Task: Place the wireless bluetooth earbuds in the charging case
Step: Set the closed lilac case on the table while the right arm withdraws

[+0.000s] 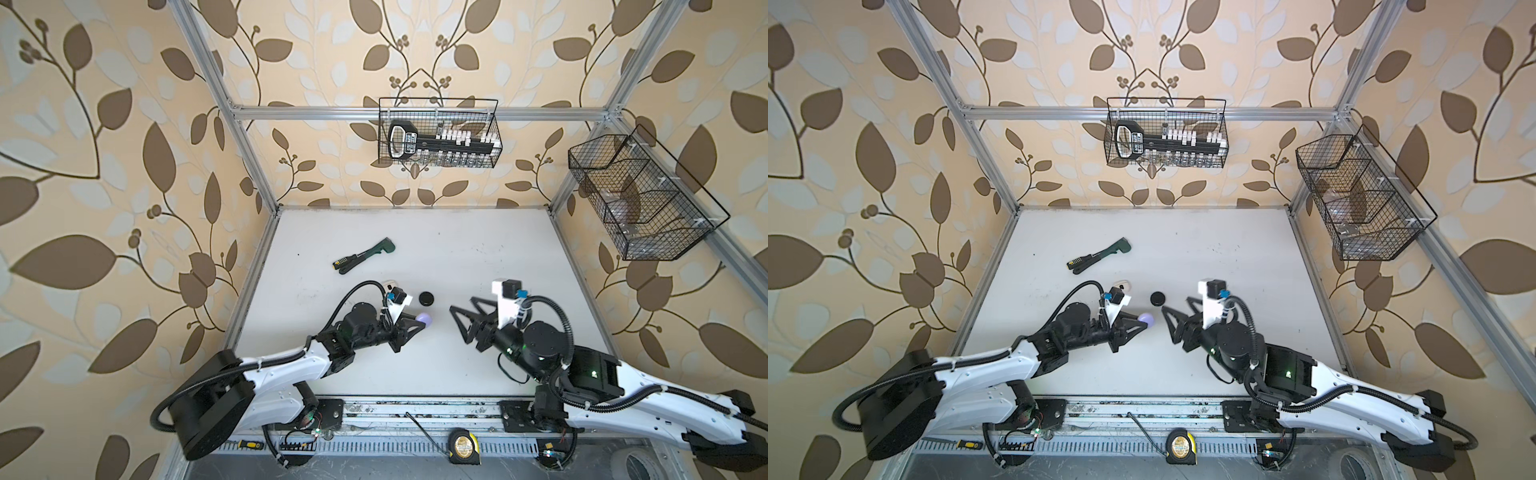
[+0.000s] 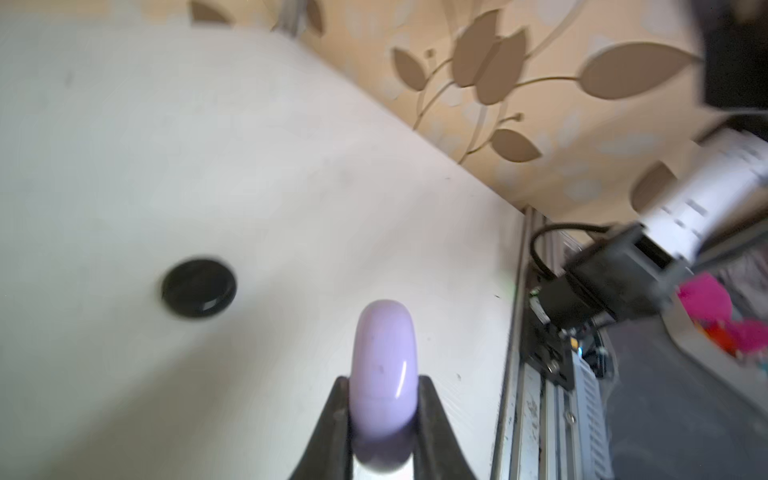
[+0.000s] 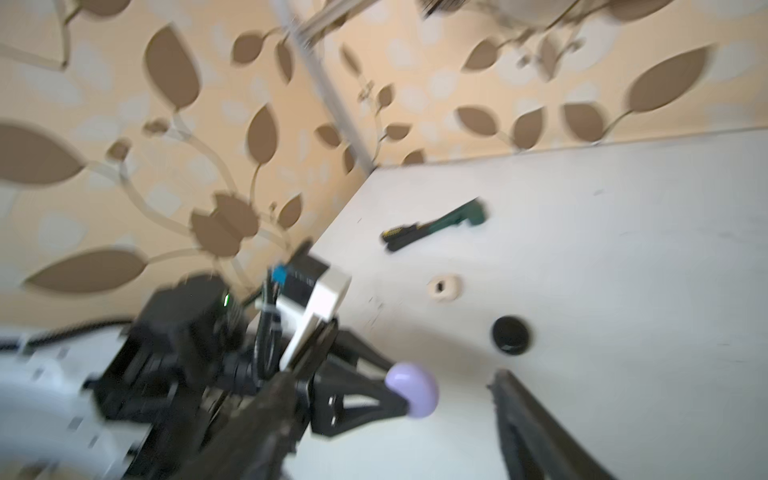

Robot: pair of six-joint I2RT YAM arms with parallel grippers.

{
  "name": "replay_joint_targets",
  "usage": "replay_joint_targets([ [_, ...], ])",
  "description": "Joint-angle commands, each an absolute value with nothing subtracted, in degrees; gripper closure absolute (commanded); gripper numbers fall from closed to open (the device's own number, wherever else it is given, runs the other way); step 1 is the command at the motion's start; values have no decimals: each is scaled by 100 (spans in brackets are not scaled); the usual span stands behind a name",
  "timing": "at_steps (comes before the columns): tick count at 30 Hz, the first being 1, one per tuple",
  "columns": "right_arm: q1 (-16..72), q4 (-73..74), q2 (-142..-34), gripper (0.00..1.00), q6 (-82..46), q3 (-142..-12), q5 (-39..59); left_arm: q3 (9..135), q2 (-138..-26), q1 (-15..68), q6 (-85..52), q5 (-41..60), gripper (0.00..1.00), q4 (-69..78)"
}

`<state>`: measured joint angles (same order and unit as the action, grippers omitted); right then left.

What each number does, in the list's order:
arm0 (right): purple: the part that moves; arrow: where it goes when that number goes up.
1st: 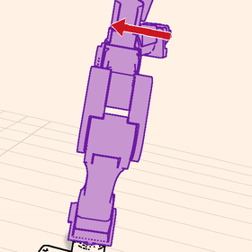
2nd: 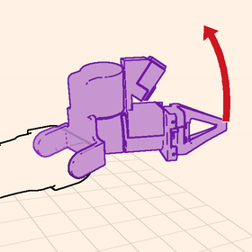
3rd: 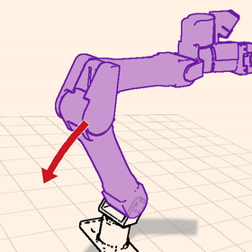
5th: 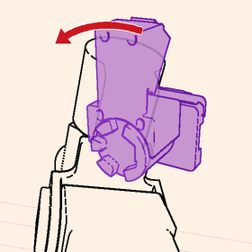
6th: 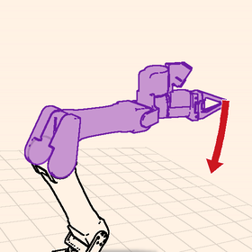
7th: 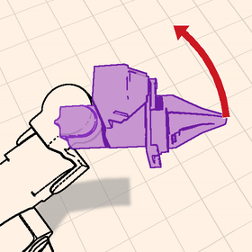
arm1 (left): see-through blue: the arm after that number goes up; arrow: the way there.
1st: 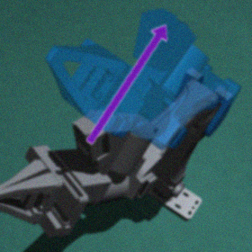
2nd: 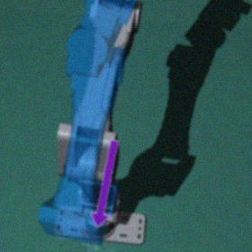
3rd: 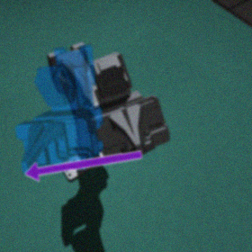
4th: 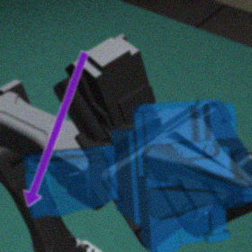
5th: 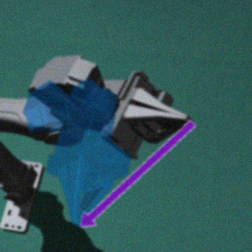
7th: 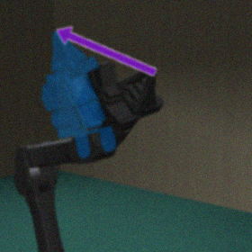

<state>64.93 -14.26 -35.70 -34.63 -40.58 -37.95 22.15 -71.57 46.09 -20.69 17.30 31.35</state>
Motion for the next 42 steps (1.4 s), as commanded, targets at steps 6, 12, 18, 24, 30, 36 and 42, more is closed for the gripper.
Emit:
replay_joint_targets([
  [6, 3602, 1016, -4055, 0, -1544, -2224, -4846, 2910, -9635, 4671, -4713, 405, 100, 3044],
  [12, 1647, 2254, -5157, 0, -1043, -1434, -4601, 3251, -9744, 4729, -4541, -443, 5, 2107],
  [18, 1669, 4435, -6645, 0, 320, -1192, -4451, 3841, -8533, 4699, -3439, -2027, 1, 352],
  [24, 851, 5935, -7388, 0, 232, -926, -2182, 3108, -6494, 3318, -893, -3876, 1, 772],
  [30, 327, 5700, -7623, 0, -264, -1029, -1615, 1631, -5406, 966, -478, -2647, 1, 2446],
  [36, 246, 5864, -7682, 0, -154, -976, -1201, 1585, -7141, 534, -201, -2234, 1, 4155],
  [42, 259, 5837, -7707, 0, -149, -1010, -1222, 1246, -8334, -84, -374, -1336, 1, 5844],
])
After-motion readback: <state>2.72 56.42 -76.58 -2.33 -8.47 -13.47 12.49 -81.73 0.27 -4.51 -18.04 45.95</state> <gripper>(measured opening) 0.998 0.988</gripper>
